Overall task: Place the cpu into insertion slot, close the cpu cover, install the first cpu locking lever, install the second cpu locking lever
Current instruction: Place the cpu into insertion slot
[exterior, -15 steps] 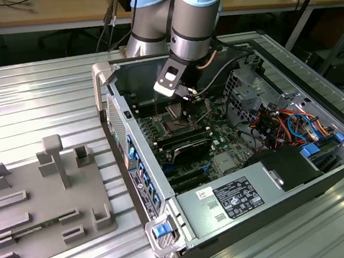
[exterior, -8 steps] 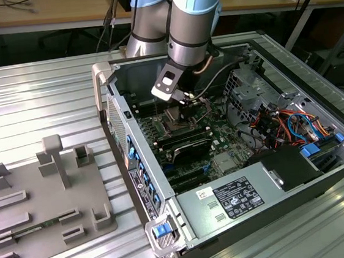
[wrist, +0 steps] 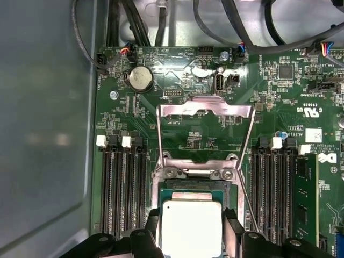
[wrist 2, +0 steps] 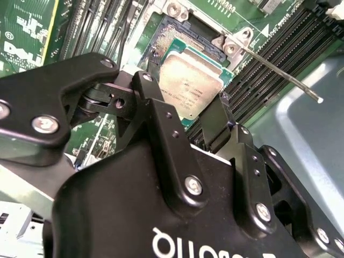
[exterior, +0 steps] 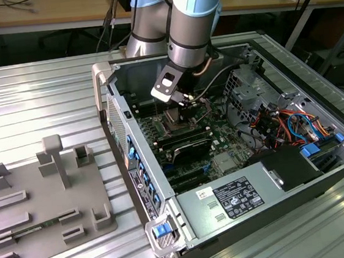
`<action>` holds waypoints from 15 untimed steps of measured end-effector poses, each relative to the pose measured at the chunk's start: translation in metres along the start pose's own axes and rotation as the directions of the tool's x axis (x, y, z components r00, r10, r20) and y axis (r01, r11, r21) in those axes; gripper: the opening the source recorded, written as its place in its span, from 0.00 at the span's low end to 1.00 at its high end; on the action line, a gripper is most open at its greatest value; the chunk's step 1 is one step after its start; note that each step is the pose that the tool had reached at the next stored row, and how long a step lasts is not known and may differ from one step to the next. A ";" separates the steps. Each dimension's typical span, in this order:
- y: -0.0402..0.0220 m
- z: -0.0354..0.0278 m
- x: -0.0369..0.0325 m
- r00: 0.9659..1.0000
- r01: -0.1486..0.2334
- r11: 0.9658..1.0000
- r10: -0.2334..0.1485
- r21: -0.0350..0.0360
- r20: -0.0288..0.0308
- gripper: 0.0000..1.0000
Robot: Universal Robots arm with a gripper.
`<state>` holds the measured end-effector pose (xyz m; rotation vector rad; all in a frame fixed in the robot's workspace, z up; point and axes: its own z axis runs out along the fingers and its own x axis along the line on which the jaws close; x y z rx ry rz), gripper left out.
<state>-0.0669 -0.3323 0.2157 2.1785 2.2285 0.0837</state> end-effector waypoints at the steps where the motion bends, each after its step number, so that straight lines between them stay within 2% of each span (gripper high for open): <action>1: 0.0000 0.0004 -0.0002 1.000 0.000 1.000 0.000 0.000 0.000 0.55; 2: 0.0000 0.0010 -0.0003 1.000 0.000 1.000 0.000 0.000 0.001 0.55; 4: 0.0000 0.0018 -0.0004 1.000 0.001 1.000 -0.001 0.000 0.011 0.55; 6: 0.0000 0.0027 -0.0004 1.000 0.001 1.000 -0.001 0.000 0.015 0.55; 12: -0.0005 0.0096 -0.0005 1.000 0.001 1.000 -0.001 0.000 0.015 0.55; 15: -0.0007 0.0106 -0.0007 1.000 0.001 1.000 -0.001 0.000 0.015 0.55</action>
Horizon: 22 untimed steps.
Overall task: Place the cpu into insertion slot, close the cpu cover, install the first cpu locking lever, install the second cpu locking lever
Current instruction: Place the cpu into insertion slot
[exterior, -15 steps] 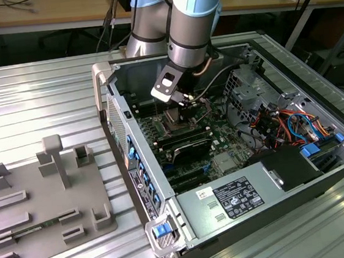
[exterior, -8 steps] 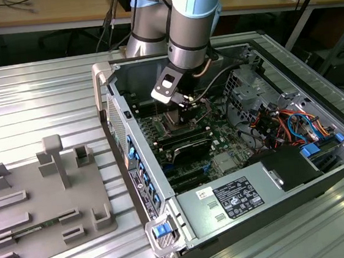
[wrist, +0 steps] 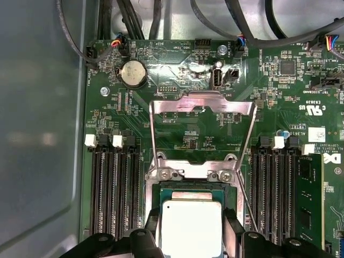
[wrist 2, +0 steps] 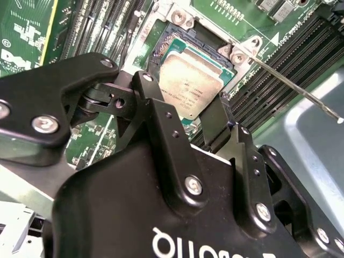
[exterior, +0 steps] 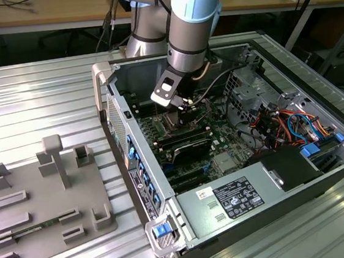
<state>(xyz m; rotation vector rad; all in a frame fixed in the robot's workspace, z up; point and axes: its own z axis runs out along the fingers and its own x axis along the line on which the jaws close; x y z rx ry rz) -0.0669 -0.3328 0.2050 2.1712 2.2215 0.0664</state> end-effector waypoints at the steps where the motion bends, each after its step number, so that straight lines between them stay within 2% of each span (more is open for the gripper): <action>1: 0.0000 0.0001 0.0000 1.000 0.000 1.000 0.000 0.000 0.000 0.55; 22: -0.0001 0.0026 -0.0022 1.000 -0.001 1.000 0.001 0.000 0.000 0.55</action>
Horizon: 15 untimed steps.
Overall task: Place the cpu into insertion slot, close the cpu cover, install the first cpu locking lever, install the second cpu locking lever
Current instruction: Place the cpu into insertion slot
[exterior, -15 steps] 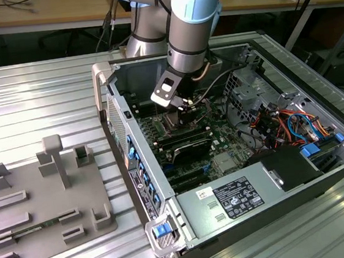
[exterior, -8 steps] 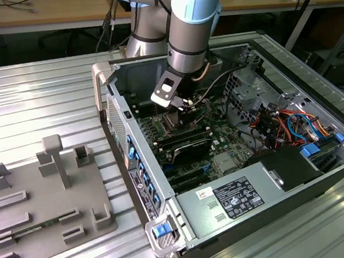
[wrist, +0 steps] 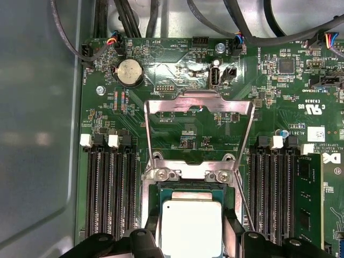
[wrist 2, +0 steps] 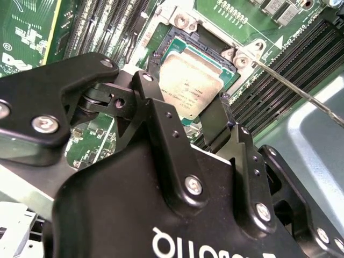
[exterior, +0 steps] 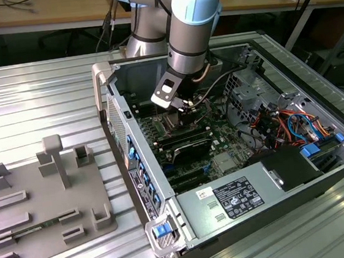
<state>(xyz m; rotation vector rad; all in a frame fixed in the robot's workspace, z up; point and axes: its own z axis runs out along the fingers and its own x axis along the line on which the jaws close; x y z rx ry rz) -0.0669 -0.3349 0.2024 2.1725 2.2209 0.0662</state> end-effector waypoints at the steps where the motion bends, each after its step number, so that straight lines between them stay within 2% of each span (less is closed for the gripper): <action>1: 0.0001 0.0000 0.0000 1.000 0.000 1.000 0.000 0.000 0.000 0.55; 15: 0.0000 0.0013 -0.0001 1.000 0.000 1.000 0.000 0.001 0.001 0.55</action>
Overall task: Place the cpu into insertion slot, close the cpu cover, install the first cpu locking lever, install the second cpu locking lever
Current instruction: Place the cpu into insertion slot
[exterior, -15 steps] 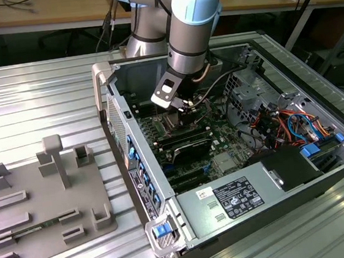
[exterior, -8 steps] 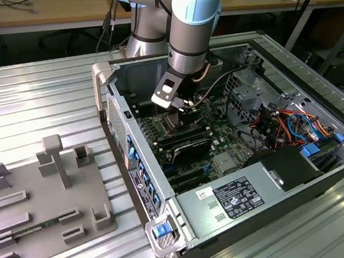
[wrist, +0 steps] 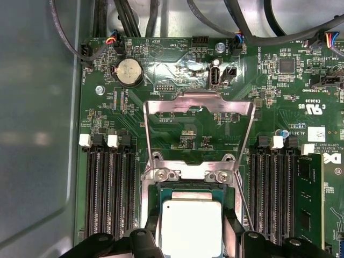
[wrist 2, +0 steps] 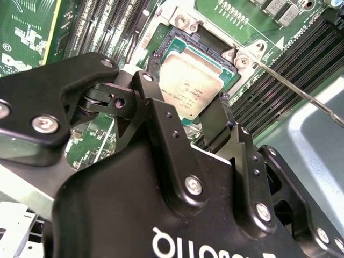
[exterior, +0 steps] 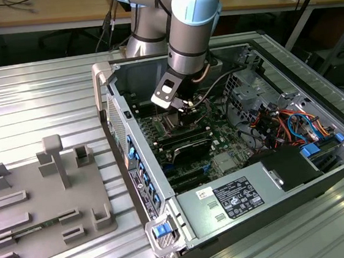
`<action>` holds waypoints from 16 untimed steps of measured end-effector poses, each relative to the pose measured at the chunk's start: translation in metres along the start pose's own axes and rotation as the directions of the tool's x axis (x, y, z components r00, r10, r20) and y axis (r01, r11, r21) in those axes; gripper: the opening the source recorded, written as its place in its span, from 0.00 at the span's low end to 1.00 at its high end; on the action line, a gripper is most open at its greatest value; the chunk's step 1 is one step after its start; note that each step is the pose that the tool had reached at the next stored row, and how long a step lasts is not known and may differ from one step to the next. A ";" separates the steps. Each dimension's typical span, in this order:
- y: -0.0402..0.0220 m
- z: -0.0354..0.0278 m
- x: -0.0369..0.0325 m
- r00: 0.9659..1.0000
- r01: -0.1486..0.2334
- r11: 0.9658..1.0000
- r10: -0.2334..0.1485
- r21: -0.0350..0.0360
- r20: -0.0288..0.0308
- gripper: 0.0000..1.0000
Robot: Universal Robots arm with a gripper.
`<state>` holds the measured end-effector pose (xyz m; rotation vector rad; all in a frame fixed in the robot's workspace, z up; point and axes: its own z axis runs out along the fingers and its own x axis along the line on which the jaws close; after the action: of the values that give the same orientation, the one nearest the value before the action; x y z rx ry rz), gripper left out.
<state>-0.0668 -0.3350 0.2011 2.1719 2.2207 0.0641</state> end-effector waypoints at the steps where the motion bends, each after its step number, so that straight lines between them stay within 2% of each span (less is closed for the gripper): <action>1: 0.0000 0.0002 0.0000 1.000 0.000 1.000 0.000 0.000 0.000 0.55; 16: -0.0003 0.0049 -0.0002 1.000 -0.001 1.000 0.001 0.001 0.000 0.55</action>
<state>-0.0668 -0.3352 0.1963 2.1734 2.2199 0.0629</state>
